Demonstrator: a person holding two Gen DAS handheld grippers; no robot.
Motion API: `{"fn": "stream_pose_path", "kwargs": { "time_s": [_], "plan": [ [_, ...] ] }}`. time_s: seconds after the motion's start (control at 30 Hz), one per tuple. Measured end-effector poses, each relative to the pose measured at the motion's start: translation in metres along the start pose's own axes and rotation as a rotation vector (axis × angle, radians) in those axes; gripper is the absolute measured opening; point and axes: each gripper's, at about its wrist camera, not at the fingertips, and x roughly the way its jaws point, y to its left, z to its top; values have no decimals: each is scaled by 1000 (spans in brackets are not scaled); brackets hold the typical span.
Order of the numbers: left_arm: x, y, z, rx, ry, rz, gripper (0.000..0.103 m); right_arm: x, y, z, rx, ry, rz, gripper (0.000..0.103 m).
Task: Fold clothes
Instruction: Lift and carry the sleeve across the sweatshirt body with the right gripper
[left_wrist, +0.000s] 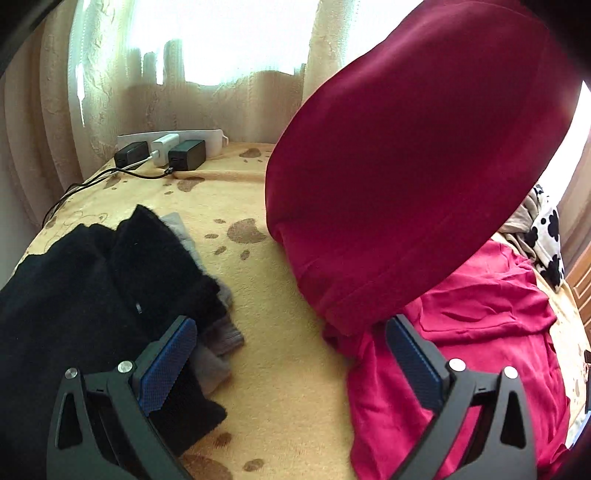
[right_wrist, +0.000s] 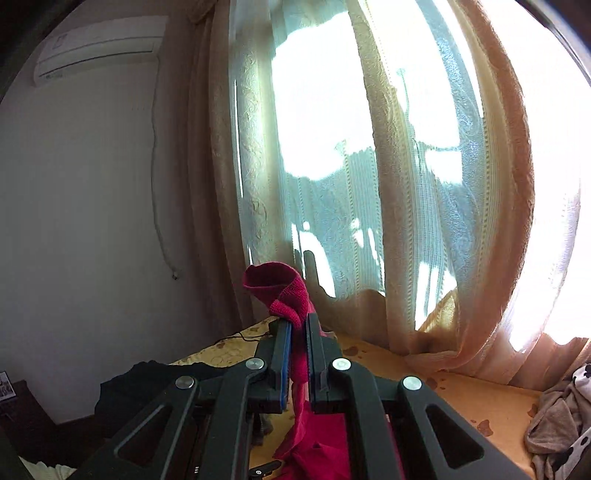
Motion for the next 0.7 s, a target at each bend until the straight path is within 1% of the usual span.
{"fn": "stream_pose_path", "kwargs": {
  "time_s": [0.1,0.23,0.37,0.47,0.6,0.7],
  "plan": [
    [9,-13,7,15,-1,31,103,-7,-16,-3,20,-3,-14,8],
    [26,-24,15,47,14,110,103,-17,-44,-19,76,3,-46,8],
    [34,-21,18,39,26,127,103,-36,-83,-48,162,5,-101,8],
    [39,-20,17,52,36,138,103,-53,-117,-80,252,17,-158,8],
    [43,-26,14,88,47,152,103,-68,-162,-135,385,52,-240,8],
    [46,-29,12,105,61,153,103,-80,-186,-178,483,72,-279,8]
  ]
}}
